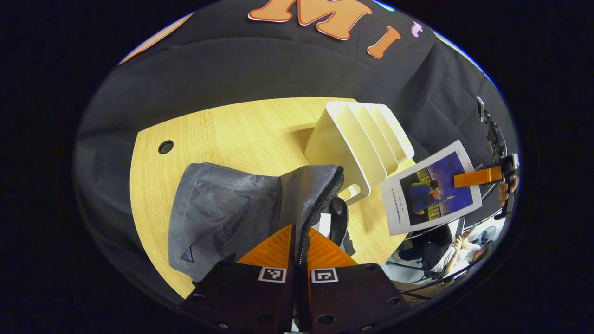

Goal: Open the schoolbag, grab two books from the bookshelf and put them into the schoolbag.

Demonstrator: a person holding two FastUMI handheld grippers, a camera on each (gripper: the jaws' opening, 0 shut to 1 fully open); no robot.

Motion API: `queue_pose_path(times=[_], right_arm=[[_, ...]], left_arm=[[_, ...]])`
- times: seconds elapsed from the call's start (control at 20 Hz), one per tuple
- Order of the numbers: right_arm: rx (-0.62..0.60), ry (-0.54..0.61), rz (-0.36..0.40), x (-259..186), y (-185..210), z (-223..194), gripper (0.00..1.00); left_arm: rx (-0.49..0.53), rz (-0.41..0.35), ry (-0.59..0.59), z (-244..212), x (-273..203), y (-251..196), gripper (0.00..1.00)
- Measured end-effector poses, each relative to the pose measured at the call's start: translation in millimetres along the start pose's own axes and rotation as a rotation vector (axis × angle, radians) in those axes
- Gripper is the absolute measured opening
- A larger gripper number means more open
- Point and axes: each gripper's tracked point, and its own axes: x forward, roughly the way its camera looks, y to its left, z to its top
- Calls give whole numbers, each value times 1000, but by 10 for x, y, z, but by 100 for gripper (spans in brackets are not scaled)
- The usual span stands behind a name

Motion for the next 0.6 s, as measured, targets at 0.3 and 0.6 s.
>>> queue_pose_path(times=[0.3,0.6], right_arm=[[138,-9,185,-121,364,-426,33],[206,-51,380,-32,868,-498,32]], left_arm=[[43,-13,2,11,-55,23,6],[79,-8,-25,94,-252,33,6]])
